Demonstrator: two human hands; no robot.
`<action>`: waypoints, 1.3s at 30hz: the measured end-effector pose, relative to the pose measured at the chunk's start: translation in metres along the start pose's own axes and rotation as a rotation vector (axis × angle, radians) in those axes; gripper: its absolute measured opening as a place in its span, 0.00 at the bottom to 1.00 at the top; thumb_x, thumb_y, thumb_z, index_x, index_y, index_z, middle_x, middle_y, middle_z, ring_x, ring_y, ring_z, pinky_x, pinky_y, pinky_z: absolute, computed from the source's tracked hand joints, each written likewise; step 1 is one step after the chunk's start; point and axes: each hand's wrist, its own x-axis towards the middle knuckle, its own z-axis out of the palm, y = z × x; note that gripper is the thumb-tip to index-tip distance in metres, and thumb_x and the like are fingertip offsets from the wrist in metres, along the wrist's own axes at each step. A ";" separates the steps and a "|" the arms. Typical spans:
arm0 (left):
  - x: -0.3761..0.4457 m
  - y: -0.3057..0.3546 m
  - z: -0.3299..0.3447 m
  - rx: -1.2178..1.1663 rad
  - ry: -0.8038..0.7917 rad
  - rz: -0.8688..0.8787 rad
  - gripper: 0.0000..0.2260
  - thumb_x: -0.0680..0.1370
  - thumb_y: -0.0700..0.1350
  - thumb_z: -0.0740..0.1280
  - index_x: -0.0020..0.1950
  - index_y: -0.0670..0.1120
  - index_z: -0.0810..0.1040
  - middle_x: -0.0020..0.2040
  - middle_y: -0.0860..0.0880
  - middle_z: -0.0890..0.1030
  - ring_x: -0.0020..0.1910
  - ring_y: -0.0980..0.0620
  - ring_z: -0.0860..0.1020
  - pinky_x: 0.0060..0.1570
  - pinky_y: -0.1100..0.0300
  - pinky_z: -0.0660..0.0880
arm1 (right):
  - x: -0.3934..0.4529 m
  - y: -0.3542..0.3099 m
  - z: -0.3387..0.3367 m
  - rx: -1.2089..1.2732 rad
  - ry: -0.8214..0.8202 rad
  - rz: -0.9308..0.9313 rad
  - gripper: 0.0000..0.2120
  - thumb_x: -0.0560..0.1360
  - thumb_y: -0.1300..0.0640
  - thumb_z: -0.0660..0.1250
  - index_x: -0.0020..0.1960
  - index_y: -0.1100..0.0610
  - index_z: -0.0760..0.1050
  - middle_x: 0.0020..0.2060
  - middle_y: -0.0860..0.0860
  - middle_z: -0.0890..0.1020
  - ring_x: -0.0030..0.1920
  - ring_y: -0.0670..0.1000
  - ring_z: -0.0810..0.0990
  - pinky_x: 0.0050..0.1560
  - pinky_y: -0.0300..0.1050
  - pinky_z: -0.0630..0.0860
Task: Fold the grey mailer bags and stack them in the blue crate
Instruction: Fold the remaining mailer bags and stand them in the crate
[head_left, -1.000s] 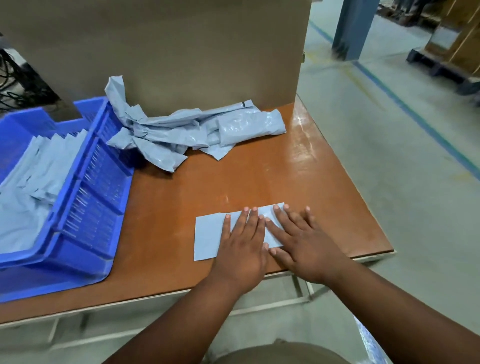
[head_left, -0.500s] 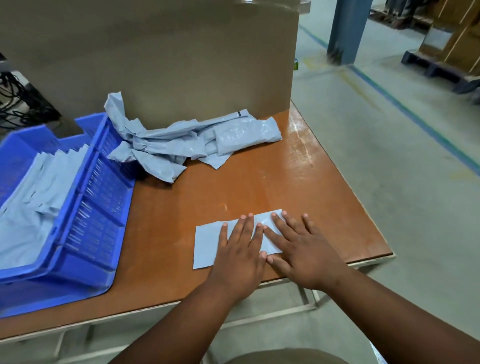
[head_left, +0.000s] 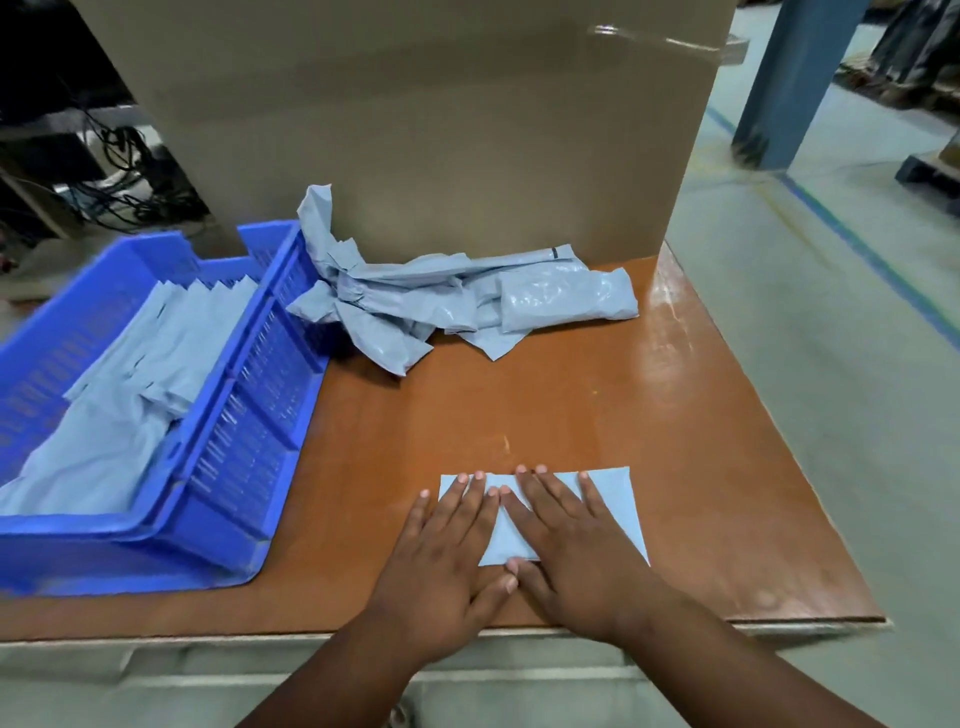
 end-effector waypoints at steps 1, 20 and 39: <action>0.000 0.000 0.000 0.005 0.002 0.001 0.37 0.85 0.68 0.51 0.88 0.49 0.47 0.88 0.49 0.44 0.86 0.49 0.42 0.81 0.36 0.54 | -0.001 0.001 0.005 -0.008 0.011 0.009 0.35 0.85 0.35 0.51 0.87 0.48 0.48 0.87 0.52 0.49 0.86 0.55 0.48 0.82 0.67 0.49; -0.008 -0.001 0.004 -0.109 0.071 -0.038 0.33 0.85 0.63 0.53 0.87 0.46 0.56 0.87 0.44 0.51 0.87 0.47 0.46 0.81 0.35 0.49 | -0.005 -0.003 0.002 0.018 0.019 0.030 0.33 0.85 0.36 0.50 0.85 0.51 0.58 0.86 0.54 0.55 0.86 0.55 0.52 0.83 0.66 0.48; 0.006 -0.024 0.005 -0.037 -0.054 -0.168 0.35 0.85 0.68 0.41 0.87 0.51 0.42 0.88 0.52 0.41 0.86 0.52 0.40 0.84 0.43 0.45 | -0.010 0.041 -0.015 -0.068 -0.091 0.301 0.38 0.82 0.27 0.34 0.87 0.44 0.40 0.86 0.47 0.40 0.86 0.52 0.38 0.83 0.64 0.39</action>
